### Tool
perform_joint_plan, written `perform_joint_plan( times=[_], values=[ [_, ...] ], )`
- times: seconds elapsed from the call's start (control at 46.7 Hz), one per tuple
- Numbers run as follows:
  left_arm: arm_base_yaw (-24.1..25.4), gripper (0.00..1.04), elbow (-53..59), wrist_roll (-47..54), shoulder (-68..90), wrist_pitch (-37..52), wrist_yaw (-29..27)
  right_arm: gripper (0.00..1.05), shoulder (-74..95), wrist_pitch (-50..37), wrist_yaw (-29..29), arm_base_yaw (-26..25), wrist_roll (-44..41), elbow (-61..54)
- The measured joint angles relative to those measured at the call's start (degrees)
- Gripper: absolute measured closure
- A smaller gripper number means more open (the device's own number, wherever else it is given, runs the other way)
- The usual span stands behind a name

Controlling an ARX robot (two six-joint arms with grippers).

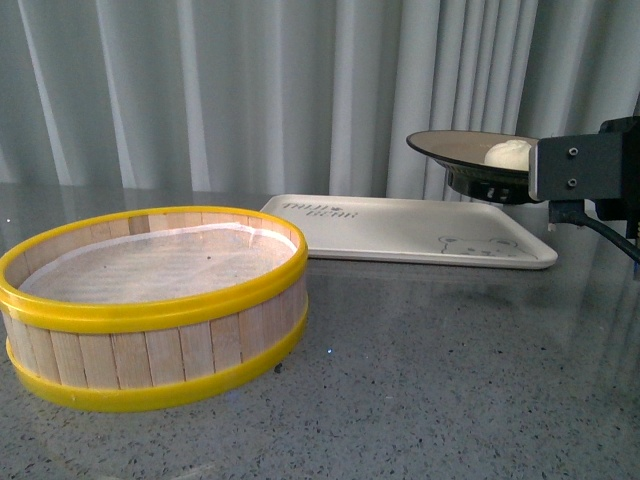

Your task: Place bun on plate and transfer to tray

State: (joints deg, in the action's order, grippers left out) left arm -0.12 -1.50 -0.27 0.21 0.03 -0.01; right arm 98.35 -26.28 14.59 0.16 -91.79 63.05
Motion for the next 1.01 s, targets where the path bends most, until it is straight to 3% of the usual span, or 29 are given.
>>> perform_joint_plan(
  times=[1.007],
  values=[
    [0.0, 0.07, 0.0, 0.0, 0.0, 0.0, 0.0, 1.02, 12.07, 4.07, 0.96, 1.73, 1.09, 11.28]
  ],
)
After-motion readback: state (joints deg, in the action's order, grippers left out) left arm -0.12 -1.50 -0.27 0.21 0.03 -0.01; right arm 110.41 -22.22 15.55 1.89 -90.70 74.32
